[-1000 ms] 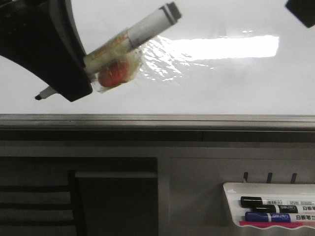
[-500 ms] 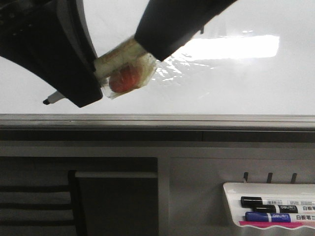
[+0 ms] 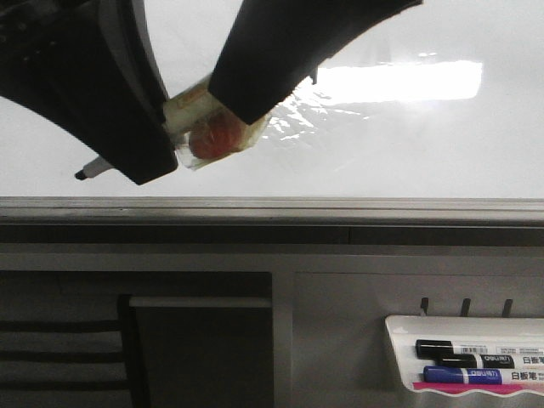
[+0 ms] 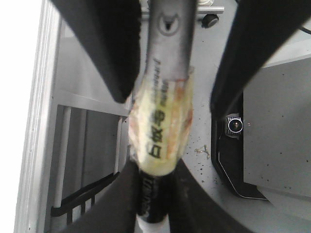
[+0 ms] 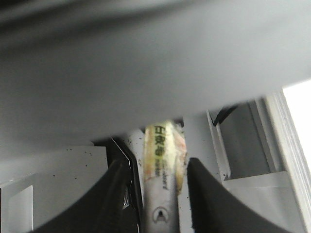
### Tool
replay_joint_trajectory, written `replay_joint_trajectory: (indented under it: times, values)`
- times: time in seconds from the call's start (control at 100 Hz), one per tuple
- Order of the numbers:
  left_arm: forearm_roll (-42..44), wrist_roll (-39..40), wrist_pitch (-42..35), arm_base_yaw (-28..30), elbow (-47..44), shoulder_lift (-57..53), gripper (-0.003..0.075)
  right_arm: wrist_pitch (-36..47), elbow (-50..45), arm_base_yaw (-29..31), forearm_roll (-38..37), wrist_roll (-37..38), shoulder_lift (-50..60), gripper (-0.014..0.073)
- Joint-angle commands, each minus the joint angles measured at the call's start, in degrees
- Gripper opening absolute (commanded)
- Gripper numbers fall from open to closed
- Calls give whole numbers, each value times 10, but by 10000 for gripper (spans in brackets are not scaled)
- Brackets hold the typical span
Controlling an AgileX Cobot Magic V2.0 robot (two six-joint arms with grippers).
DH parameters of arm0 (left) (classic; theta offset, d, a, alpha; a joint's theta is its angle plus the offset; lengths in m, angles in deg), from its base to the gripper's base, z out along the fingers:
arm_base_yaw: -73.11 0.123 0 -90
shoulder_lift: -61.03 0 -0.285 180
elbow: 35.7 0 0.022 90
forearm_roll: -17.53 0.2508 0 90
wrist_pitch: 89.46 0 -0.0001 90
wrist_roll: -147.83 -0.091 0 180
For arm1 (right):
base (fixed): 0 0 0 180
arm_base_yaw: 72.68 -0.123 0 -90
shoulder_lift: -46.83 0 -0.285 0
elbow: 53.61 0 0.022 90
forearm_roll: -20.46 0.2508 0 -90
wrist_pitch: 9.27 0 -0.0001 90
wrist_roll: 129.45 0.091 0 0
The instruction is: Write number 7 on whiteboard
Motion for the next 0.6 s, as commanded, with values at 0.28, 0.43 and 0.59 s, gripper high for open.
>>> replay_joint_trajectory:
  times: [0.28, 0.43, 0.59]
  values:
    - [-12, 0, -21, -5, 19, -14, -20, 16, 20, 0, 17, -11, 13, -10]
    - [-12, 6, -21, -2, 19, -16, -2, 15, 20, 0, 9, -11, 14, -64]
    - [-12, 22, -20, 21, 19, -38, 185, 14, 21, 7, -2, 5, 36, -64]
